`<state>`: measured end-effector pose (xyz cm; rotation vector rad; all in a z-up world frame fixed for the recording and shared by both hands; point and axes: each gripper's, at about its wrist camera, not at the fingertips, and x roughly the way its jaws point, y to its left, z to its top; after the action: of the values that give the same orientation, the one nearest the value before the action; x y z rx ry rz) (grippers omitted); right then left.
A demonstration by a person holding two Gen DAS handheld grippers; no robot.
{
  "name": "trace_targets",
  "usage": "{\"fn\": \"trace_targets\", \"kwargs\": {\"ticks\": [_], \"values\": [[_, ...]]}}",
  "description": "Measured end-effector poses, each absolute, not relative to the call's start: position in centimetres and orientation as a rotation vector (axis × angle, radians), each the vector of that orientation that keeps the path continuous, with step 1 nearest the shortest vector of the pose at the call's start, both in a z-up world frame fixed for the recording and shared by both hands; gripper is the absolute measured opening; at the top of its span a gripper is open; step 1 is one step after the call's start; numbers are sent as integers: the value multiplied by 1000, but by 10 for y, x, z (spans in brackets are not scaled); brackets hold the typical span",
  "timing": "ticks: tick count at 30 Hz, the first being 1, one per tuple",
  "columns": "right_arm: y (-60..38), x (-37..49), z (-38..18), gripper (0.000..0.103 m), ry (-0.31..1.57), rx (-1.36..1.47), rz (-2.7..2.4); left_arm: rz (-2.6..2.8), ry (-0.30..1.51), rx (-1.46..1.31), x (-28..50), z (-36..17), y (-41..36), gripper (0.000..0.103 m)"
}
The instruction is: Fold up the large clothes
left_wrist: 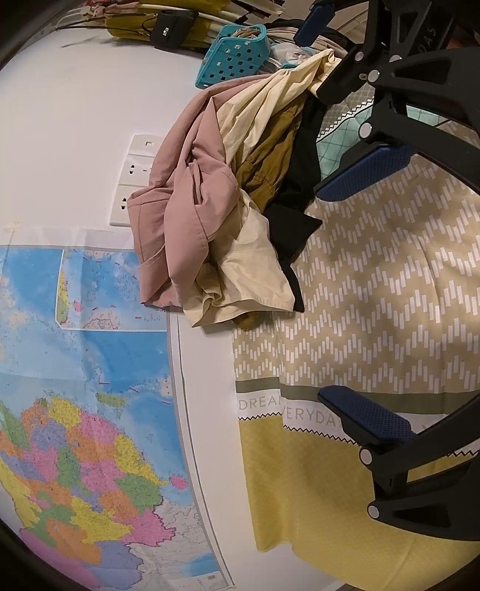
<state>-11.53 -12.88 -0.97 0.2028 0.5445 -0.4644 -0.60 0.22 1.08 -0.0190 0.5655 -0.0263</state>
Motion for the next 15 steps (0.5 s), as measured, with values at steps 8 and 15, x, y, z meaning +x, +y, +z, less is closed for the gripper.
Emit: {"fn": "trace_targets", "kwargs": {"ticks": [8, 15], "values": [[-130, -114, -8, 98, 545, 198, -467, -30, 568, -21, -5, 11, 0, 96], [-130, -116, -7, 98, 533, 190, -474, -32, 564, -24, -5, 12, -1, 96]]}}
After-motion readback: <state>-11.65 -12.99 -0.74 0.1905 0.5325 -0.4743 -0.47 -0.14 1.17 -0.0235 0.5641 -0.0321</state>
